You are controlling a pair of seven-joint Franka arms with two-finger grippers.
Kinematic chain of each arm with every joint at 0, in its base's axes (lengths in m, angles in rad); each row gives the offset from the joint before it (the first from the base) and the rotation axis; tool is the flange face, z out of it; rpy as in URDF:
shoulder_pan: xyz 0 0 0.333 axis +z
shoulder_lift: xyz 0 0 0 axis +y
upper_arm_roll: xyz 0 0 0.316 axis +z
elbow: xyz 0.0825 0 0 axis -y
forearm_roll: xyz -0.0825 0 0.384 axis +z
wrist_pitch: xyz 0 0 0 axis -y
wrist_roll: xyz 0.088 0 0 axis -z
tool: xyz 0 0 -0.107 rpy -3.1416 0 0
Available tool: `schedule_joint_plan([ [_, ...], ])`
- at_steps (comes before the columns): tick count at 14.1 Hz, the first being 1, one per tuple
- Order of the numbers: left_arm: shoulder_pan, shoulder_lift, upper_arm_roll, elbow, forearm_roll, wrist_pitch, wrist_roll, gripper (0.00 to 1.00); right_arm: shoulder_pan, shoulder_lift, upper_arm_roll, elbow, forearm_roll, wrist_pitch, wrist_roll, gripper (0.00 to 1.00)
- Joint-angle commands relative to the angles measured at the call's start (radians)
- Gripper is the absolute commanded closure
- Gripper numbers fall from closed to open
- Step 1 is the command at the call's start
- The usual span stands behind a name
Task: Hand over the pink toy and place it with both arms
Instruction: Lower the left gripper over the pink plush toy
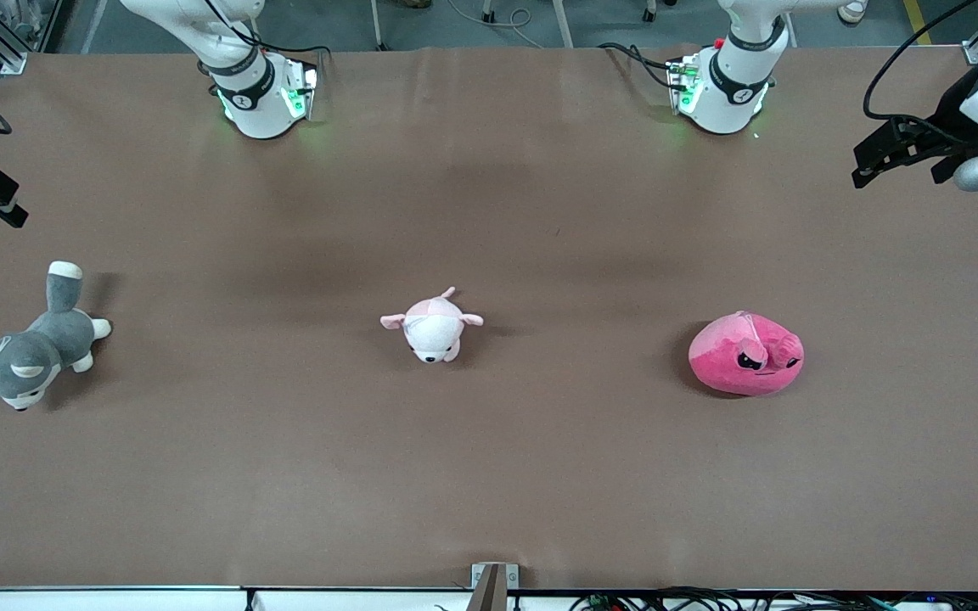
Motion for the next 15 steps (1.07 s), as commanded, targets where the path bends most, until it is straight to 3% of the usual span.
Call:
schedule_joint_plan([
  [1, -0.002, 0.001, -0.001, 0.007, 0.015, -0.008, 0.002, 0.00, 0.010, -0.007, -0.017, -0.009, 0.004, 0.001, -0.006, 0.00],
  [4, 0.004, 0.020, 0.002, 0.010, 0.022, -0.006, 0.018, 0.00, 0.008, -0.002, -0.017, -0.014, 0.004, 0.001, -0.006, 0.00],
  [9, 0.016, 0.153, 0.010, 0.017, 0.022, 0.026, 0.037, 0.00, 0.010, 0.009, -0.017, -0.014, 0.004, 0.001, -0.014, 0.00],
  [15, 0.035, 0.300, 0.010, -0.051, 0.021, 0.258, -0.030, 0.00, 0.011, 0.018, -0.017, -0.017, 0.000, 0.002, -0.020, 0.00],
])
